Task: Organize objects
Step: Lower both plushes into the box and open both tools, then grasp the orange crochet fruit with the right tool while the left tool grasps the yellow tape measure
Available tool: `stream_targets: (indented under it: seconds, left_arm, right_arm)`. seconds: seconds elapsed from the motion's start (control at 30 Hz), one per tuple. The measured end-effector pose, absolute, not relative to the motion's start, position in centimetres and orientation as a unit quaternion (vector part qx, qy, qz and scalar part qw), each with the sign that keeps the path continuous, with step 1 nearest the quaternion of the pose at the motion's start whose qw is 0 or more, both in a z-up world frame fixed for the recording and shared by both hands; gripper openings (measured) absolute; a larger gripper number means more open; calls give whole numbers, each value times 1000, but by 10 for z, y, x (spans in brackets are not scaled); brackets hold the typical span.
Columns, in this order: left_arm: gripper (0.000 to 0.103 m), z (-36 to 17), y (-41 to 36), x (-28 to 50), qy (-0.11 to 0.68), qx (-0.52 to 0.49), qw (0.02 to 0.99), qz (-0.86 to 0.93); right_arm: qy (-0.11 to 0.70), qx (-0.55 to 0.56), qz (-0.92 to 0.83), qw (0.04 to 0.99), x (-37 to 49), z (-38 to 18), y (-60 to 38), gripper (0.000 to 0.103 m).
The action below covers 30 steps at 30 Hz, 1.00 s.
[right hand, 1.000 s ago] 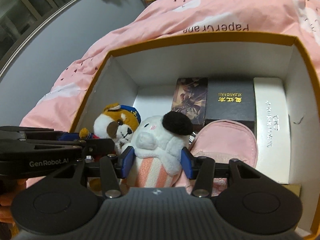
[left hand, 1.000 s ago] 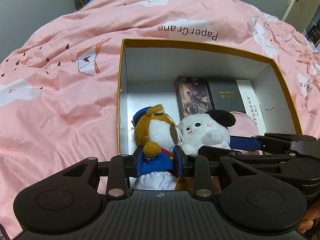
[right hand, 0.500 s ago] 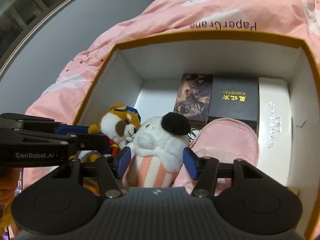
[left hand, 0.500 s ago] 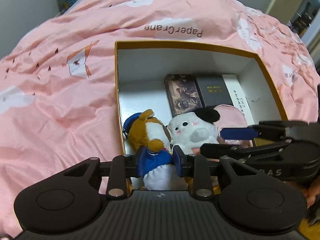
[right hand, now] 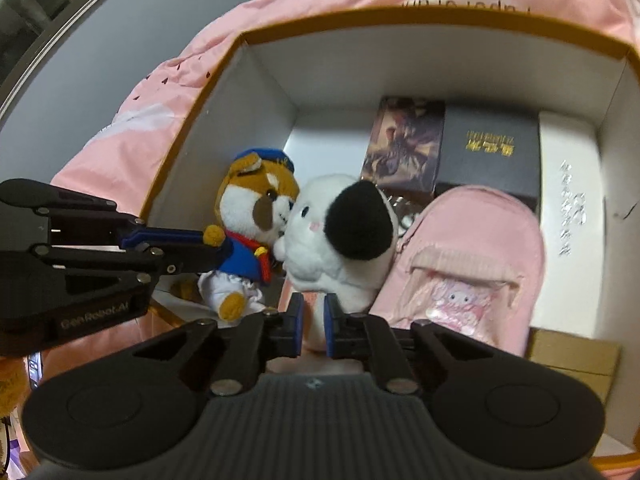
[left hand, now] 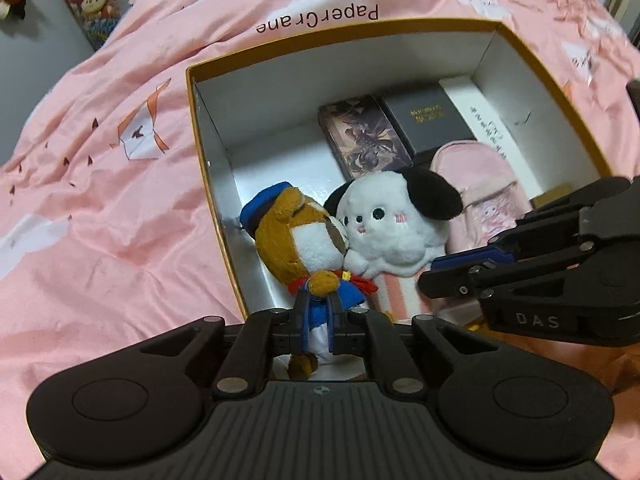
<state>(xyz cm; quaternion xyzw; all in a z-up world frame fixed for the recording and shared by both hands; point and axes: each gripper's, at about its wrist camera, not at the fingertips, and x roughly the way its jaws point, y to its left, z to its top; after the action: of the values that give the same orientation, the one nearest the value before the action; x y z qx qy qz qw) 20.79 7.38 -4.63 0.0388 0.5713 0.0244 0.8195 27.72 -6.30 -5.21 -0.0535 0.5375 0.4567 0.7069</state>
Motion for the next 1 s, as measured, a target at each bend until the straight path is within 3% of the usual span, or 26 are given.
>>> stream_targets:
  seconds: [0.17,0.43,0.53,0.67,0.73,0.93,1.0]
  left_arm:
    - [9,-41,71,204,554,42,831,31]
    - [10,3,53,153,424,22,904,-44]
    - [10,13,41,130,397,8,914,-83]
    - [10,-5,25,110,421,-7,901,-102]
    - [10,-24,17,108,448,-2,889,-91]
    - [10,-64,0,102,510,60,857,-52]
    - [10,-68,-2,98,515,57,854,-50]
  right_arm:
    - [527,-56,452,717,273,-45,-67,13]
    - [452,-43,448,770,241,3,-105,15]
    - [428,-35,438,790,219,17,-128,21]
    - [422,-26,413,807,184,10,-161,22]
    - [439,-40,394,806,169,-8,-169,27]
    - [490,-77,380,781,134,-53,-162,31]
    - [492,-97,384,775,127,-58,-156,42]
